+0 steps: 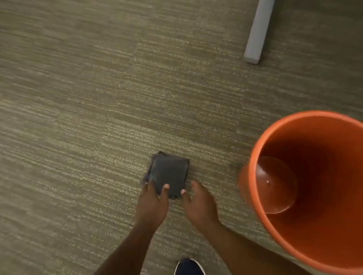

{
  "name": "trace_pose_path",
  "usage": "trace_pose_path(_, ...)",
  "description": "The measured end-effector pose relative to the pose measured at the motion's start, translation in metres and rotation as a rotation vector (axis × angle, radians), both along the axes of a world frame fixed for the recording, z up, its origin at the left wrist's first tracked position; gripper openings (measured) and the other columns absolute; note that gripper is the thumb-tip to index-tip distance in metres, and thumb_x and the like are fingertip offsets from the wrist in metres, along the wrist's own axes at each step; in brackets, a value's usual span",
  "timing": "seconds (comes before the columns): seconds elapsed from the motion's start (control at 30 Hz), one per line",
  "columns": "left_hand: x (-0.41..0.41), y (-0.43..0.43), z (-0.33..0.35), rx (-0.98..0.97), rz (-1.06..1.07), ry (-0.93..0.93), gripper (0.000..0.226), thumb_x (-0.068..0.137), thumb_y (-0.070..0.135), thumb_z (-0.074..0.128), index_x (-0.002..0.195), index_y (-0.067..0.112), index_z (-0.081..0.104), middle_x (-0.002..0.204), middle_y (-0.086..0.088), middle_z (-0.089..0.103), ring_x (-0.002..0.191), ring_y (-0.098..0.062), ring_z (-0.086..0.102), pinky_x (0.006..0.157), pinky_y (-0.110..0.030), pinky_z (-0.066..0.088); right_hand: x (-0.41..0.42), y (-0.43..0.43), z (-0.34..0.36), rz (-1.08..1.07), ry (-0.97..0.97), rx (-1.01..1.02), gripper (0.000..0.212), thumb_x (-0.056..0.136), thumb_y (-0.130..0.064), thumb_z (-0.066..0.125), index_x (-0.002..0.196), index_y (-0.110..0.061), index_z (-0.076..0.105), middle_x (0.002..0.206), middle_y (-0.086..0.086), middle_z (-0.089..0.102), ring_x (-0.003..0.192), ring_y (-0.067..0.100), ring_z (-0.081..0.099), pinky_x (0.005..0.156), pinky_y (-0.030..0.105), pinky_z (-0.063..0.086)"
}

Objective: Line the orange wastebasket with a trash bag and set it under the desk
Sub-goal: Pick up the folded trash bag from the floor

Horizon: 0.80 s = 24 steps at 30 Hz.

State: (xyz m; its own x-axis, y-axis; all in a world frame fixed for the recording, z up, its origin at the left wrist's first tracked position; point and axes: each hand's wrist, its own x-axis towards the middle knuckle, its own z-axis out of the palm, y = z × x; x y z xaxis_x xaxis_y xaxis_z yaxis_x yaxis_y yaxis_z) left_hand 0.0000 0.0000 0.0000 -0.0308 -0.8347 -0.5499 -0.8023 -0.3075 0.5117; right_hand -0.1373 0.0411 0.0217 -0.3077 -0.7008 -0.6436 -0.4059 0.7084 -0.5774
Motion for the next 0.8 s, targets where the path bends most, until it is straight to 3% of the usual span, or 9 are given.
trace_pose_path(0.23, 0.003, -0.02, -0.049, 0.055, 0.014, -0.045, 0.06, 0.103, 0.043, 0.046, 0.148, 0.002, 0.044, 0.148, -0.022, 0.047, 0.131, -0.04, 0.051, 0.107, -0.054, 0.045, 0.011, -0.034, -0.06, -0.154, -0.068, 0.17, 0.057, 0.099, -0.022, 0.056, 0.153, -0.016, 0.037, 0.144, 0.009, 0.058, 0.129, 0.031, 0.057, 0.1, 0.039, 0.049)
trace_pose_path(0.33, 0.003, -0.017, -0.056, 0.024, -0.01, -0.063, 0.058, 0.103, 0.042, 0.047, 0.148, 0.005, 0.046, 0.15, -0.02, 0.044, 0.13, -0.04, 0.051, 0.107, -0.053, 0.046, 0.011, -0.041, -0.074, -0.218, -0.07, 0.167, 0.054, 0.097, -0.018, 0.058, 0.149, -0.014, 0.043, 0.141, 0.01, 0.061, 0.127, 0.03, 0.059, 0.101, 0.039, 0.051)
trace_pose_path(0.5, 0.0, -0.008, -0.054, -0.026, 0.008, -0.063, 0.051, 0.103, 0.041, 0.049, 0.142, 0.009, 0.053, 0.141, -0.019, 0.051, 0.116, -0.039, 0.059, 0.099, -0.052, 0.051, 0.014, -0.042, -0.075, -0.303, -0.037, 0.148, 0.052, 0.094, -0.027, 0.066, 0.142, -0.013, 0.051, 0.137, 0.01, 0.064, 0.123, 0.032, 0.061, 0.095, 0.039, 0.051)
trace_pose_path(0.63, -0.006, -0.006, -0.044, -0.053, 0.064, 0.006, 0.044, 0.101, 0.034, 0.051, 0.139, 0.011, 0.055, 0.131, -0.016, 0.06, 0.114, -0.036, 0.062, 0.095, -0.05, 0.053, 0.016, -0.039, -0.063, -0.349, -0.036, 0.087, 0.028, 0.095, -0.024, 0.065, 0.121, -0.013, 0.063, 0.118, 0.009, 0.072, 0.104, 0.029, 0.068, 0.079, 0.032, 0.05)
trace_pose_path(0.8, -0.016, 0.01, -0.014, 0.01, 0.378, 0.214, 0.03, 0.1, 0.033, 0.058, 0.121, 0.013, 0.065, 0.11, -0.008, 0.072, 0.1, -0.028, 0.069, 0.084, -0.044, 0.057, 0.013, -0.007, -0.031, -0.472, -0.197, 0.011, 0.019, 0.095, -0.023, 0.064, 0.11, -0.012, 0.066, 0.107, 0.008, 0.072, 0.092, 0.025, 0.067, 0.07, 0.031, 0.047)
